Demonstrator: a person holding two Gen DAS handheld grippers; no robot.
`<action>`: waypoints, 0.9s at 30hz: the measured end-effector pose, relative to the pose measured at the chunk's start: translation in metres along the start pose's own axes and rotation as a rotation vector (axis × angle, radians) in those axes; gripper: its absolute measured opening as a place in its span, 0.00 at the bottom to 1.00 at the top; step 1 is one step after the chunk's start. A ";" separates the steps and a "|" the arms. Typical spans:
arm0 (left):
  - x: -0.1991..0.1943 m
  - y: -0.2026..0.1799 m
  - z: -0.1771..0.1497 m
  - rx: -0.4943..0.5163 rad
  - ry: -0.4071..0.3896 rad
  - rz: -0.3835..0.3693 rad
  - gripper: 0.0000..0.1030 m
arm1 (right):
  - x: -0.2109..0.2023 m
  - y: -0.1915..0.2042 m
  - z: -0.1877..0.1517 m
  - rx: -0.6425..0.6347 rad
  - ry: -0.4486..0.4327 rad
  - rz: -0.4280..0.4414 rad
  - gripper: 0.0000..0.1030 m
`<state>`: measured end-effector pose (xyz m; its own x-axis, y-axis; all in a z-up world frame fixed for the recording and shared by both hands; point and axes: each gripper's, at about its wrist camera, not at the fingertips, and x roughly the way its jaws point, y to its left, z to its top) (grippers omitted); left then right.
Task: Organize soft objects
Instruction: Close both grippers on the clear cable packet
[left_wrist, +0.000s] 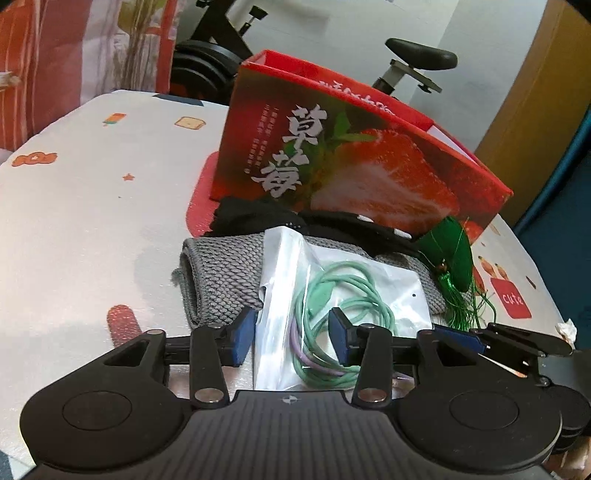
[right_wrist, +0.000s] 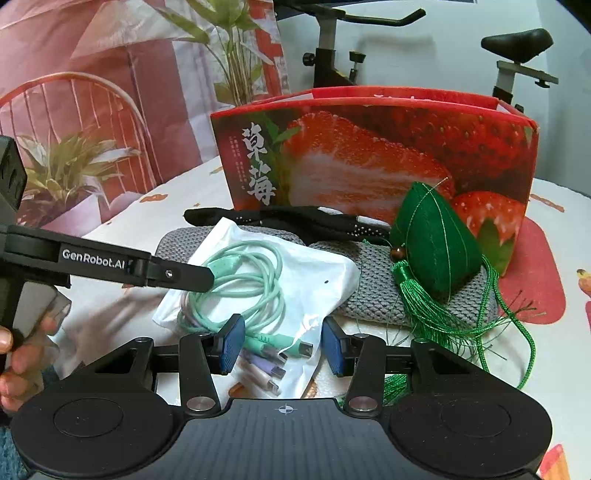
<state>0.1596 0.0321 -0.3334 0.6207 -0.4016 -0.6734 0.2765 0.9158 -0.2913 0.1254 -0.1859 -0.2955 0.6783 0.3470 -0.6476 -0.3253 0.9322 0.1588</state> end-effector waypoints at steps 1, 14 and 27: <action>0.002 0.000 -0.001 0.005 -0.001 -0.006 0.50 | 0.000 0.000 0.000 0.001 0.000 0.001 0.41; -0.005 -0.001 0.000 -0.007 0.002 -0.020 0.30 | -0.006 -0.005 0.002 0.040 0.004 -0.004 0.32; -0.013 -0.010 -0.001 0.038 0.003 -0.018 0.13 | -0.018 -0.001 0.005 0.027 -0.017 -0.017 0.24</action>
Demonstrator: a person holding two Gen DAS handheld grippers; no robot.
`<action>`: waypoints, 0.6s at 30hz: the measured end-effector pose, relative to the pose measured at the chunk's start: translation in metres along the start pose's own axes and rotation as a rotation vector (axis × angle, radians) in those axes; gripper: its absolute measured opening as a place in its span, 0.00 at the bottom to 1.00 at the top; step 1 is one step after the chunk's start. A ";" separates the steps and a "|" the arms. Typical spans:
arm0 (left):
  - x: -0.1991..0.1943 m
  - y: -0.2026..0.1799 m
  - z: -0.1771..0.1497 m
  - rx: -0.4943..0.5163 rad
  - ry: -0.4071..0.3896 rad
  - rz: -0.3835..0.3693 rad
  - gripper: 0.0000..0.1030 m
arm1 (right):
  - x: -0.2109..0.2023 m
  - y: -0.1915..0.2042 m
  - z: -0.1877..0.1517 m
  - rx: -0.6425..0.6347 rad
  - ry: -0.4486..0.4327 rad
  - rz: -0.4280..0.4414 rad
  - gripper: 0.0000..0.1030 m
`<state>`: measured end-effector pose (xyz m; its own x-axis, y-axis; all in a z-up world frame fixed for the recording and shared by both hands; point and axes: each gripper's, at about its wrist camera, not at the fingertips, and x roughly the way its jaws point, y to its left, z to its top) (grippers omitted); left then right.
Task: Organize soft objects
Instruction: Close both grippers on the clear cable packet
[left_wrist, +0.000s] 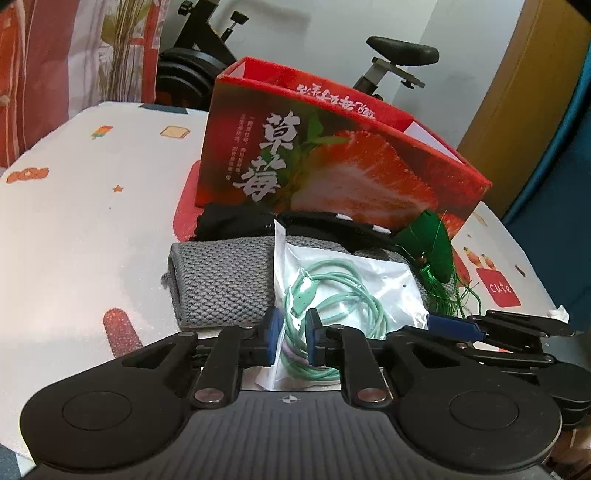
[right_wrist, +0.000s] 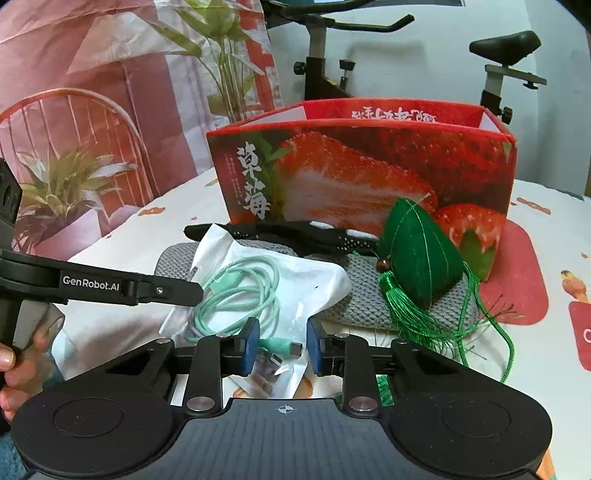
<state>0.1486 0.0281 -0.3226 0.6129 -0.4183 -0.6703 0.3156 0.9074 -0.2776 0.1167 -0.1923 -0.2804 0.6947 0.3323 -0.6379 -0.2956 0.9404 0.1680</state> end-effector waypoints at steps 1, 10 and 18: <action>0.000 0.001 0.000 -0.002 0.003 0.004 0.12 | 0.000 0.000 -0.001 0.002 0.003 -0.001 0.24; 0.005 0.015 -0.002 -0.053 0.030 0.032 0.13 | 0.002 -0.002 -0.006 0.020 0.022 -0.012 0.24; 0.005 0.023 -0.004 -0.103 0.030 -0.037 0.13 | 0.005 -0.009 -0.010 0.060 0.026 -0.008 0.25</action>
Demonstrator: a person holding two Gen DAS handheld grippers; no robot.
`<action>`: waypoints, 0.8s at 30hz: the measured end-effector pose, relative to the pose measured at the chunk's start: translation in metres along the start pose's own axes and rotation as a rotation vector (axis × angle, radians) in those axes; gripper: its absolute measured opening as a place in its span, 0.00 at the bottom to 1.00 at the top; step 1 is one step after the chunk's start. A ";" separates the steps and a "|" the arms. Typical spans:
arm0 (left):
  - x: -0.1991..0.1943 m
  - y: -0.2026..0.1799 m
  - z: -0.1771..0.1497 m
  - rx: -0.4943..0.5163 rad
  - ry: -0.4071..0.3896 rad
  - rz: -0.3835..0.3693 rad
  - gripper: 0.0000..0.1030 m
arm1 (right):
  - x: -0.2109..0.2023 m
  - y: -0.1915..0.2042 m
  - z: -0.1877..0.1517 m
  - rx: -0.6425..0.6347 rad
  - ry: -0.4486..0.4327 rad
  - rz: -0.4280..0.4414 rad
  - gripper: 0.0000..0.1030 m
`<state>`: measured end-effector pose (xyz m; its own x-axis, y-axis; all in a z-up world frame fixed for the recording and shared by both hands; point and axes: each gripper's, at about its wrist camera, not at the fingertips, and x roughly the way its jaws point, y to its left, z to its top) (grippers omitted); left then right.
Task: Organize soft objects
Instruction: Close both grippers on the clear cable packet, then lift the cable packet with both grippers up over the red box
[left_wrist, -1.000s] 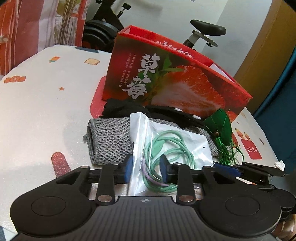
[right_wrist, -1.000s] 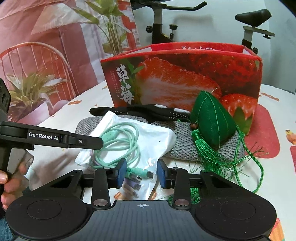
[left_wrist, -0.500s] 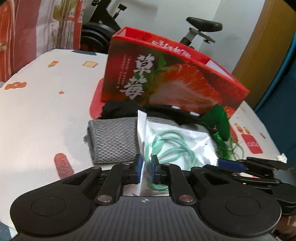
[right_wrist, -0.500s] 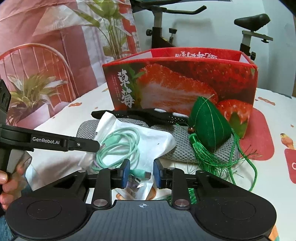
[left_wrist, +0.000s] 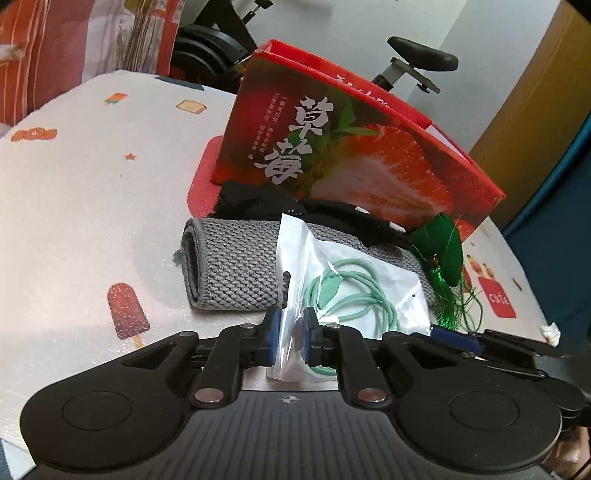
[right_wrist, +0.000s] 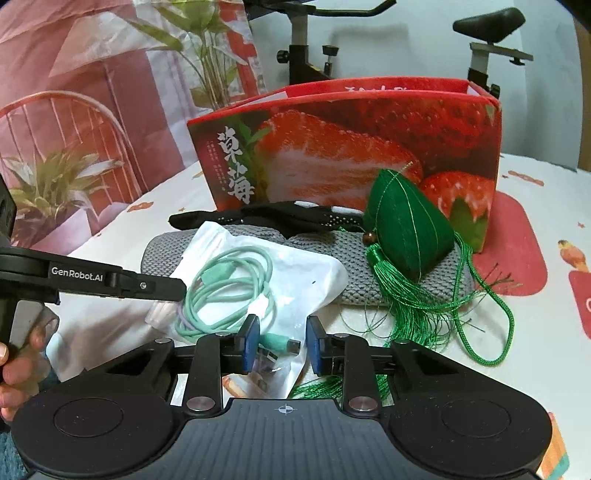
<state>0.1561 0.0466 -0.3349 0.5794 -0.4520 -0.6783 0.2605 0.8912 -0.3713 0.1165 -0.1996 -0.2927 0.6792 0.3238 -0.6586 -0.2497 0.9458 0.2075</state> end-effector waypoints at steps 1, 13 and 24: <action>0.000 0.001 0.000 -0.010 0.002 -0.009 0.13 | 0.000 0.000 0.000 0.003 -0.001 0.001 0.25; 0.001 0.009 -0.001 -0.045 -0.014 -0.009 0.27 | 0.001 -0.002 -0.001 0.015 -0.004 0.006 0.26; 0.007 -0.010 -0.004 0.050 0.026 -0.102 0.40 | -0.001 -0.001 -0.001 0.007 -0.002 0.000 0.26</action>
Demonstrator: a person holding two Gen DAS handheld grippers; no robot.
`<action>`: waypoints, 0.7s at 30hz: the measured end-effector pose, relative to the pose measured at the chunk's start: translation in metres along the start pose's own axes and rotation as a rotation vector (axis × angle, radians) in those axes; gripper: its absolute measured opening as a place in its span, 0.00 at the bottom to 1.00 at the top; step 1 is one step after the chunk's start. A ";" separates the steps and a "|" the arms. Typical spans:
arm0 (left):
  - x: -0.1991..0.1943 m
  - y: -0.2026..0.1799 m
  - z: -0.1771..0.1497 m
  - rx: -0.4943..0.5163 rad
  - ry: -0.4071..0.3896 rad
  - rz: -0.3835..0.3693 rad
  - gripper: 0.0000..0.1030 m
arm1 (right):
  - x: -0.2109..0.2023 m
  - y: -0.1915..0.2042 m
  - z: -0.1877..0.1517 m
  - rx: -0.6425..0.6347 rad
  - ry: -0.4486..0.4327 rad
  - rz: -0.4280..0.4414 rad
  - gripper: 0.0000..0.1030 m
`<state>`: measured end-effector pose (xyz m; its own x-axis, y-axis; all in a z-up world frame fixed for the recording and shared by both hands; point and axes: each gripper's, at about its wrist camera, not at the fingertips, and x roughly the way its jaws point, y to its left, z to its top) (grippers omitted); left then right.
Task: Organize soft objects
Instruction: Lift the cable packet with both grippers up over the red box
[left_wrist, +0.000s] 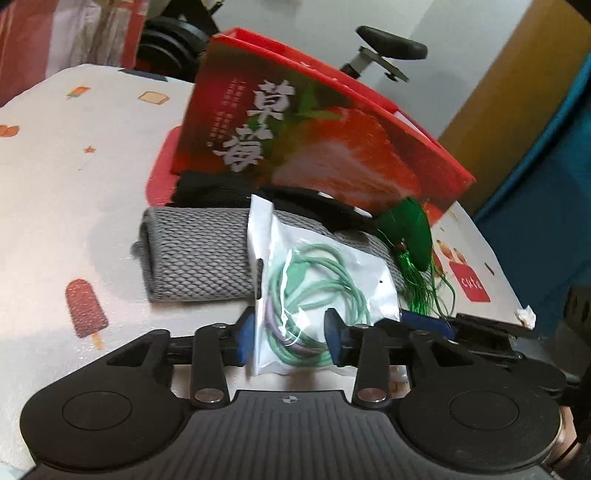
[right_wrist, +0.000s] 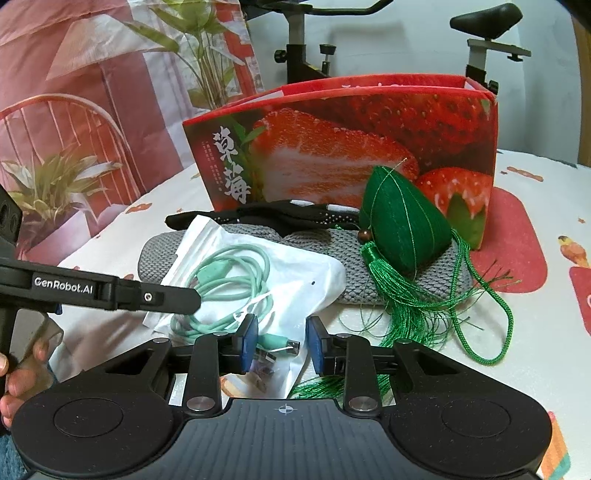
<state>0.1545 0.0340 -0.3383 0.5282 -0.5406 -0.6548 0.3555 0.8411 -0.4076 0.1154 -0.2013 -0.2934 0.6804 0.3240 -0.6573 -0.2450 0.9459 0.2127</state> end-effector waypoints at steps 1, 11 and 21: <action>0.000 0.001 0.000 -0.002 -0.001 -0.003 0.40 | 0.000 0.000 0.000 0.002 0.000 0.001 0.27; 0.002 0.010 0.001 -0.044 -0.002 -0.034 0.29 | -0.001 -0.002 0.000 -0.001 -0.007 0.001 0.27; -0.023 -0.004 0.008 0.010 -0.092 -0.058 0.29 | -0.022 0.007 0.014 -0.049 -0.107 -0.005 0.27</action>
<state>0.1472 0.0431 -0.3165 0.5749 -0.5883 -0.5687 0.3950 0.8082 -0.4368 0.1086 -0.2016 -0.2671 0.7506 0.3219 -0.5771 -0.2731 0.9464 0.1726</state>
